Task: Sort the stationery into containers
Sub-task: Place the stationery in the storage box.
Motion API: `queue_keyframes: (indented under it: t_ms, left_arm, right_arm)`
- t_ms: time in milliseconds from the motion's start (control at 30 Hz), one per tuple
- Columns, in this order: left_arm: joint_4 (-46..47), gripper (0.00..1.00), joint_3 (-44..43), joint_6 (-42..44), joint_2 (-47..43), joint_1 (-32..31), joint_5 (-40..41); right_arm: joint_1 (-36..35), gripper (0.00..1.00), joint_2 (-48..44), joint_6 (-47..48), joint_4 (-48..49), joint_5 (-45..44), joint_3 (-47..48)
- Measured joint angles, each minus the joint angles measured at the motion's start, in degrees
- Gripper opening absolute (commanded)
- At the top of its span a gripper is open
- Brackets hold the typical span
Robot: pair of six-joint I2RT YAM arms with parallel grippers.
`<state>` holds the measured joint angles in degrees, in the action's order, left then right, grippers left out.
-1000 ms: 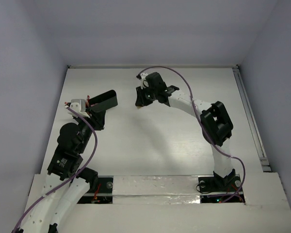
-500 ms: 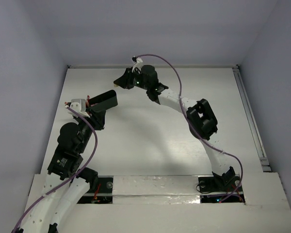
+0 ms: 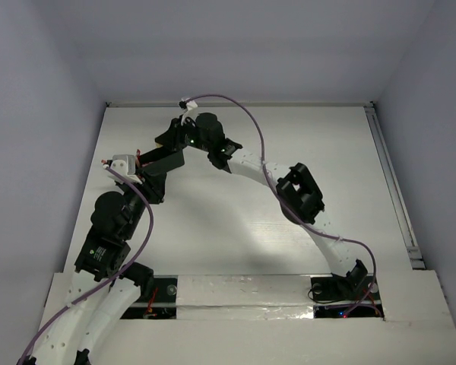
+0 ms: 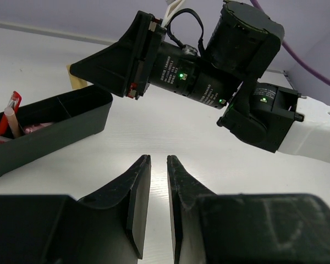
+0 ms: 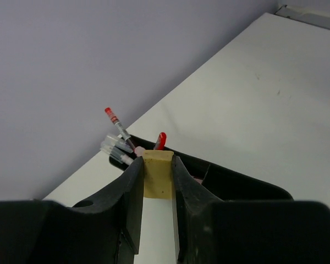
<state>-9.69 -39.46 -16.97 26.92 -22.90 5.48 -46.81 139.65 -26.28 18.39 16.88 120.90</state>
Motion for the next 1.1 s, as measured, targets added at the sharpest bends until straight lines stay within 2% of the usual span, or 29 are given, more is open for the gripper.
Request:
queue_keyframes:
  t_ms: [333, 533, 733, 867, 1100]
  left_arm:
    - [0.0, 0.16, 0.0, 0.0, 0.0, 0.0, 0.0]
    - [0.0, 0.16, 0.0, 0.0, 0.0, 0.0, 0.1]
    - [0.0, 0.16, 0.0, 0.0, 0.0, 0.0, 0.2]
    - [0.0, 0.16, 0.0, 0.0, 0.0, 0.0, 0.2]
    - [0.0, 0.16, 0.0, 0.0, 0.1, 0.0, 0.2]
  right_arm:
    - [0.0, 0.11, 2.3, 1.8, -1.7, -4.5, 2.1]
    - [0.0, 0.19, 3.9, 2.3, -2.5, -5.4, 2.8]
    - [0.0, 0.32, 4.5, 2.6, -3.2, -5.4, 2.9]
    - [0.0, 0.48, 4.5, 2.7, -3.0, -5.3, 3.0]
    - [0.0, 0.51, 4.5, 2.9, -2.8, -4.6, 3.2]
